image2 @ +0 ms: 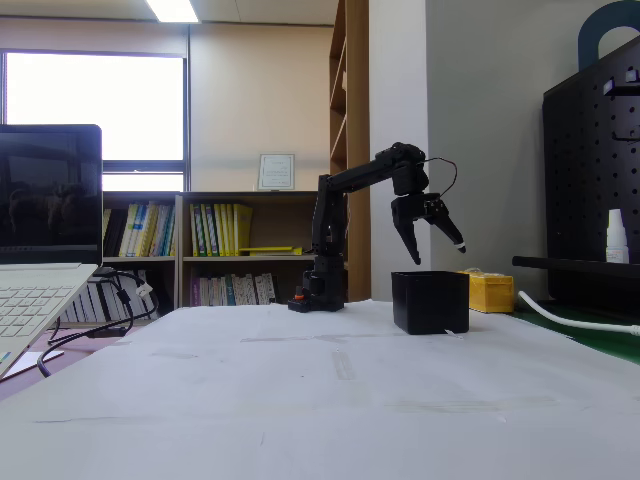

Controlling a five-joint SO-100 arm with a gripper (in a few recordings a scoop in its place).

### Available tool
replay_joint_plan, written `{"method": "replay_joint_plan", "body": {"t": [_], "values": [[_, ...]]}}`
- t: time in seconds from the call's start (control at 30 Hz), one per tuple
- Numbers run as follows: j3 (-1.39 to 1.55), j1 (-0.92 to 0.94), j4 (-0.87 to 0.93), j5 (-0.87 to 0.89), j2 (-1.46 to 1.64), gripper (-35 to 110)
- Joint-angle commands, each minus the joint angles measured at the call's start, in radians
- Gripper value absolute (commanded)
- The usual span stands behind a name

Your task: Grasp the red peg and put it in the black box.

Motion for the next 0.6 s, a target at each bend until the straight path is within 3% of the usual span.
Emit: {"method": "replay_joint_plan", "body": {"t": [0.0,0.1,0.13,0.4,0.57], "values": [[0.095,0.0,0.02,-0.017,-0.015,34],[0.091,0.018,0.009,-0.006,-0.048,3],[0.084,0.026,0.008,-0.014,-0.061,0],[-0.054,0.169,-0.081,-0.112,-0.319,0],[-0.42,0.345,-0.256,-0.285,-0.561,0]]}}
